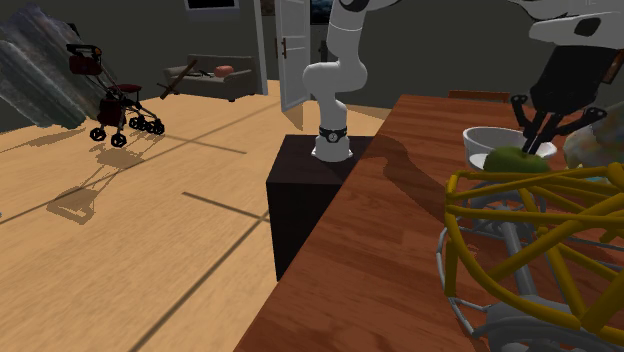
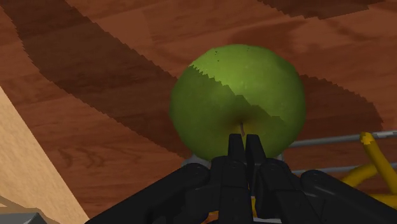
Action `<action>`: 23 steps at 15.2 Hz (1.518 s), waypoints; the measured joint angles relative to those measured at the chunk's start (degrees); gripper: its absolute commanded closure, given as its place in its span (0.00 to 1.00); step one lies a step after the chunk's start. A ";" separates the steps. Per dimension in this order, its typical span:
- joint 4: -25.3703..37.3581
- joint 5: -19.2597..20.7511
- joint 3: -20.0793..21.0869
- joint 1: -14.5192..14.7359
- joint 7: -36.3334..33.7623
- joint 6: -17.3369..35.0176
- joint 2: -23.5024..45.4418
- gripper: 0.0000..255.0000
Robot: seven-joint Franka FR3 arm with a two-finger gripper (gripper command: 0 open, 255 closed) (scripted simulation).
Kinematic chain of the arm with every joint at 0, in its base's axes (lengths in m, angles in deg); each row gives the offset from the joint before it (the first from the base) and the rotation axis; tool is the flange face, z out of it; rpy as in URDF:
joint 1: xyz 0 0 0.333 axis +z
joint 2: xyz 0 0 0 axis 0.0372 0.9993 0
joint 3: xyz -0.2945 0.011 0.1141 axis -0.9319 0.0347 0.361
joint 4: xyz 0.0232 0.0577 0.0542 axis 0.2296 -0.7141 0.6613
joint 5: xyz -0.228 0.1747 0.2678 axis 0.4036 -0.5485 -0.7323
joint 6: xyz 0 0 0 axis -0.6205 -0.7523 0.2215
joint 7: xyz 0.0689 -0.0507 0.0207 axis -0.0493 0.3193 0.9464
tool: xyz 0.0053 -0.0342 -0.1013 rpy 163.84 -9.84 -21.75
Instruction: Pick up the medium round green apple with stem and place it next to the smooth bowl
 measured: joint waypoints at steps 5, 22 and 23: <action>-2.55 0.47 -0.18 -0.08 -0.80 3.10 0.71 1.00; 2.52 -0.04 0.31 0.89 -0.39 -2.42 0.13 0.00; 2.86 -0.11 0.33 0.88 -0.26 -2.86 0.01 0.00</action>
